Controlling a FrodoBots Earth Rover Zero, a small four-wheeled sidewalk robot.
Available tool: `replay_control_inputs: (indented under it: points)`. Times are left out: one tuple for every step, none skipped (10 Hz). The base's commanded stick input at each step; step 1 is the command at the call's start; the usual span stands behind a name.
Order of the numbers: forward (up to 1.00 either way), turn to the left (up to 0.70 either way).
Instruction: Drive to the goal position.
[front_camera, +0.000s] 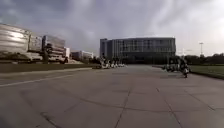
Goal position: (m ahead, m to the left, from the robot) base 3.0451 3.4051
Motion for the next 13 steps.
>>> replay_control_inputs:
  points:
    - [0.45, 0.0]
    - [0.45, 0.0]
    - [0.45, 0.0]
    - [0.45, 0.0]
    - [0.45, 0.0]
    - [0.45, 0.0]
    - [0.45, 0.0]
    - [0.45, 0.0]
    - [0.45, 0.0]
    - [0.45, 0.0]
    - [0.45, 0.0]
    - [0.45, 0.0]
    - [0.45, 0.0]
